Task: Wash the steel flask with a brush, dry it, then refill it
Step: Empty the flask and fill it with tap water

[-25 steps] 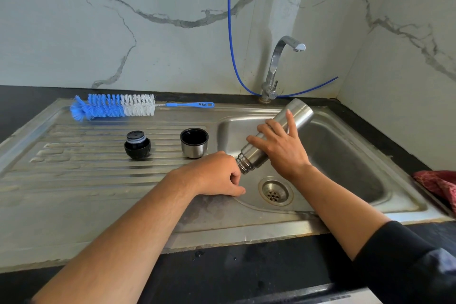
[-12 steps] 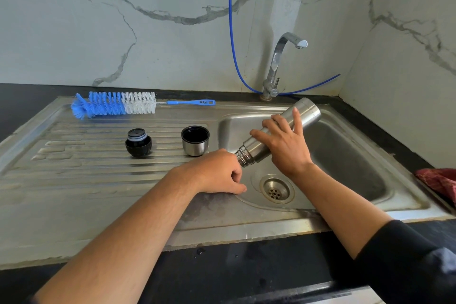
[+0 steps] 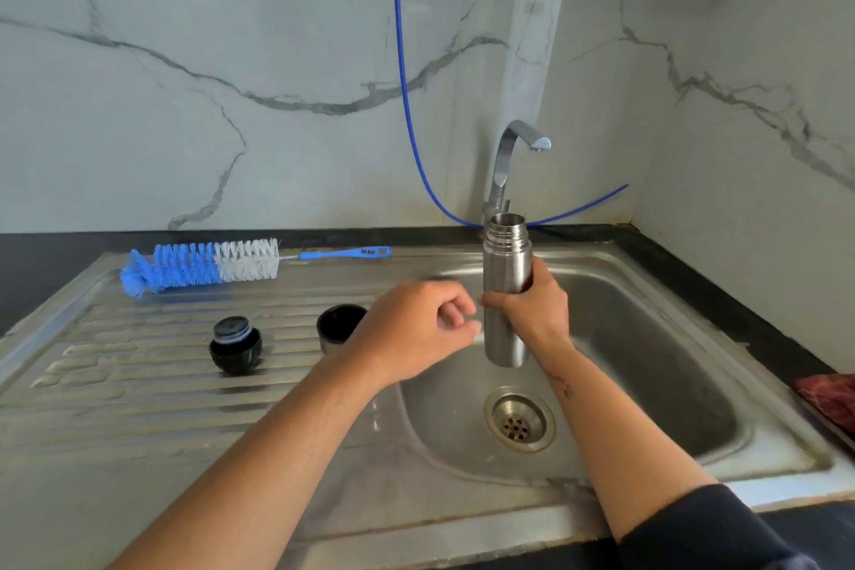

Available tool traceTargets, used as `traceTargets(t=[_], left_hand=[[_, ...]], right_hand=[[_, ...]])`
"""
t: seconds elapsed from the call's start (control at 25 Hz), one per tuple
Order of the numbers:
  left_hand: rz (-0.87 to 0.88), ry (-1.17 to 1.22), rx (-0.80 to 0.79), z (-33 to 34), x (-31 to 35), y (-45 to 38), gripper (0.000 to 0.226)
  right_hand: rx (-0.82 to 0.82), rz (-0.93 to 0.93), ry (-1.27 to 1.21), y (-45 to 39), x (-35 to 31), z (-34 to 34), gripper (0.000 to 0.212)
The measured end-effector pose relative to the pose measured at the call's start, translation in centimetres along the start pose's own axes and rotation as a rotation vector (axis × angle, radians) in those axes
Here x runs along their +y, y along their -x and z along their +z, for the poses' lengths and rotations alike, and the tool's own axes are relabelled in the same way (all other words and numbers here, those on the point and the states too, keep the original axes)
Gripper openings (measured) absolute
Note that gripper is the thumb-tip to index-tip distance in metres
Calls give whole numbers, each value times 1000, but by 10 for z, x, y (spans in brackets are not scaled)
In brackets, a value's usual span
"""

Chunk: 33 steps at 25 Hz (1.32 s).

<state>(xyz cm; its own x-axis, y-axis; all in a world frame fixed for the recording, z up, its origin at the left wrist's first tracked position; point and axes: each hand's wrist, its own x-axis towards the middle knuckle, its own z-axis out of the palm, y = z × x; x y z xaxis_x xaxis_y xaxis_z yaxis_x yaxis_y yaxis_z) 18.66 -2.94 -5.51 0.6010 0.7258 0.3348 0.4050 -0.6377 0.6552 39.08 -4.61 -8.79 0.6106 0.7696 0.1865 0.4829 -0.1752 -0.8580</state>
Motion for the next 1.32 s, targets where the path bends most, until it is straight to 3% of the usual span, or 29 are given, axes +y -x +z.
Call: traceTargets(t=[0.24, 0.4, 0.56, 0.68, 0.84, 1.16, 1.32], left_hand=[[-94, 10, 189, 7, 5, -132, 14], [-116, -167, 121, 15, -8, -207, 31], [-16, -334, -9, 29, -12, -253, 33], [18, -353, -106, 38, -12, -270, 33], [67, -344, -89, 44, -9, -272, 17], [-76, -637, -179, 39, -24, -260, 7], [-69, -700, -186, 47, -17, -259, 10]], right_hand=[[-1, 96, -16, -36, 22, -9, 74], [-2, 123, -35, -48, 27, -10, 74], [-10, 111, -49, -51, 26, -8, 72], [-11, 107, -18, -51, 25, -6, 65], [-18, 99, 26, -49, 23, -3, 60], [-7, 119, 30, -47, 22, -3, 63], [-34, 110, 31, -48, 21, -1, 64]])
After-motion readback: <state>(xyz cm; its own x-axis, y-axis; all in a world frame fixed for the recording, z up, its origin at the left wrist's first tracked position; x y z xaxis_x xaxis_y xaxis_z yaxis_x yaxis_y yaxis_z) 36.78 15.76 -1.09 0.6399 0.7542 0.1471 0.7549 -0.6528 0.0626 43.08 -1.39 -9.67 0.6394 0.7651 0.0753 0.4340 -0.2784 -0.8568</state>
